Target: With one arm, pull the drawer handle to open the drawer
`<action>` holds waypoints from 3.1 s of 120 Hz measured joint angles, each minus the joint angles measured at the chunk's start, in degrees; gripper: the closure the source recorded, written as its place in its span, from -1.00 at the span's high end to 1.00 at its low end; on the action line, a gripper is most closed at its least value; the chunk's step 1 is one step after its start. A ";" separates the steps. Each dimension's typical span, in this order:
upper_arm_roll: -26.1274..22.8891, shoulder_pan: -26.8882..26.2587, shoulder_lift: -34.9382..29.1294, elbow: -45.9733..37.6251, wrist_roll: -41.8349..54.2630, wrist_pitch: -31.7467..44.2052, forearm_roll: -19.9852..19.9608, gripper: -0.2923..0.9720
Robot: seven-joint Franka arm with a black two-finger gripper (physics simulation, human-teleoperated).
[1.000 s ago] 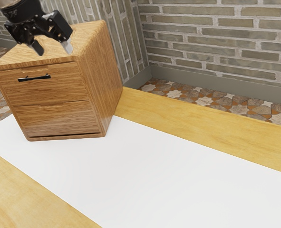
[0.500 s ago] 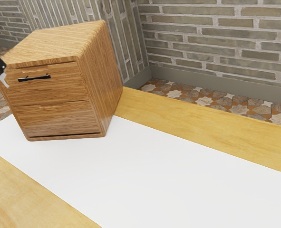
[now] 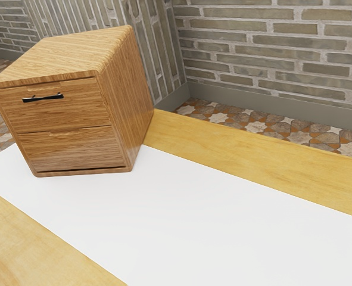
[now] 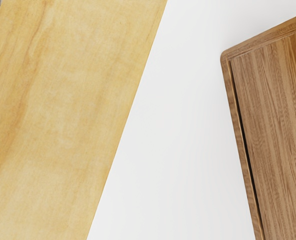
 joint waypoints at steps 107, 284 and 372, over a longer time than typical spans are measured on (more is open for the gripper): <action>-0.49 0.12 13.64 8.09 -11.70 13.09 0.11 0.50; -0.58 -1.98 25.39 12.49 -12.40 26.56 -0.60 0.49; -0.33 -3.56 20.12 4.19 -12.59 25.61 -3.17 0.50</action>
